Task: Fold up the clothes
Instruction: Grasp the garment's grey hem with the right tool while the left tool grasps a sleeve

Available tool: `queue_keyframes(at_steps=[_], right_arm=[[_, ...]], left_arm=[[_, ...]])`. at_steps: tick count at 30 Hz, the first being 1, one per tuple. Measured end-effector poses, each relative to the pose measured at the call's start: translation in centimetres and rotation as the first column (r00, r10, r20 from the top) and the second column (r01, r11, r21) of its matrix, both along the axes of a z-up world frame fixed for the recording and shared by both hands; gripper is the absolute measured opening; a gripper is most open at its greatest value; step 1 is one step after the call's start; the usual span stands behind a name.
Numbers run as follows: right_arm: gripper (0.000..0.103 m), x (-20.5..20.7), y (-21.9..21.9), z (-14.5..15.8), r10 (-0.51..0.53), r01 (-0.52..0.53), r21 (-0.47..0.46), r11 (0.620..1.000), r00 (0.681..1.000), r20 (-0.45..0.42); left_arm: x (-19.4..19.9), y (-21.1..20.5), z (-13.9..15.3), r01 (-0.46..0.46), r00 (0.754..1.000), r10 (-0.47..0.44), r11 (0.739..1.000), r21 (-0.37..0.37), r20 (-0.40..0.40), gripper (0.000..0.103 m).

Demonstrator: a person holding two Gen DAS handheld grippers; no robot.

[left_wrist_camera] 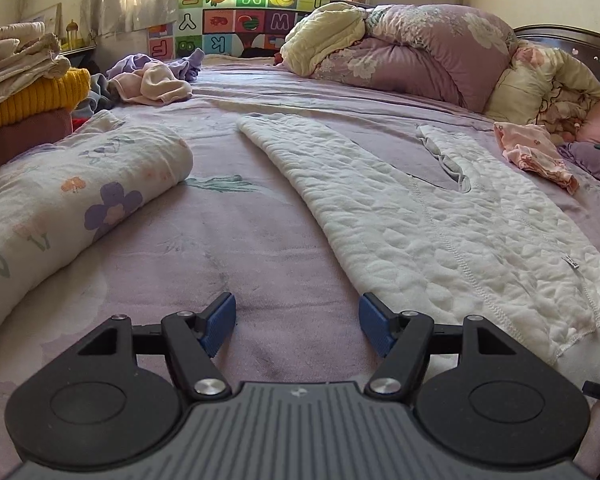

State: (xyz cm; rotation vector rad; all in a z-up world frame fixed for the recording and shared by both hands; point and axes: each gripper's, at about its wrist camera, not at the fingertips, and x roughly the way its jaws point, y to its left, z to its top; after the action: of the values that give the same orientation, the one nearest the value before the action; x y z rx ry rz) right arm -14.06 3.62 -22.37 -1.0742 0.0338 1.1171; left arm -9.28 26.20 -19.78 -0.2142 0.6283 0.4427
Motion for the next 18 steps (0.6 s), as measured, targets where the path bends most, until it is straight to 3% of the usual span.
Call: queue_keyframes(at_steps=[4, 6, 9, 10, 15, 17, 18], right_arm=[[0.069, 0.1, 2.1, -0.2, -0.026, 0.029, -0.028, 0.999, 0.996, 0.09], [0.06, 0.2, 2.6, -0.1, -0.046, 0.048, -0.02, 0.999, 0.992, 0.116], [0.059, 0.0, 2.3, -0.6, -0.051, 0.057, -0.041, 0.998, 0.99, 0.133], [0.054, -0.1, 2.1, -0.8, -0.052, 0.058, -0.043, 0.997, 0.989, 0.14], [0.052, 0.8, 2.2, -1.6, -0.073, 0.076, -0.007, 0.997, 0.984, 0.162], [0.035, 2.3, 2.8, -1.0, -0.087, 0.087, -0.003, 0.996, 0.992, 0.088], [0.017, 3.0, 2.9, -0.7, -0.089, 0.089, -0.001, 0.996, 0.995, 0.035]], left_arm=[[0.2, 0.5, 0.0, -0.014, 1.0, 0.015, 0.999, -0.031, 0.017, 0.068], [0.1, 0.7, 0.0, -0.019, 0.999, 0.02, 0.999, -0.048, 0.028, 0.068], [0.0, 0.8, 0.0, -0.019, 0.999, 0.021, 0.998, -0.057, 0.034, 0.068], [0.0, 0.8, 0.0, -0.019, 0.999, 0.021, 0.998, -0.057, 0.033, 0.068], [0.1, 0.9, 0.1, -0.027, 0.998, 0.031, 0.996, -0.088, 0.047, 0.068], [0.0, 1.1, 0.1, -0.029, 0.998, 0.035, 0.994, -0.104, 0.056, 0.068], [0.0, 1.2, 0.1, -0.03, 0.997, 0.037, 0.993, -0.112, 0.061, 0.068]])
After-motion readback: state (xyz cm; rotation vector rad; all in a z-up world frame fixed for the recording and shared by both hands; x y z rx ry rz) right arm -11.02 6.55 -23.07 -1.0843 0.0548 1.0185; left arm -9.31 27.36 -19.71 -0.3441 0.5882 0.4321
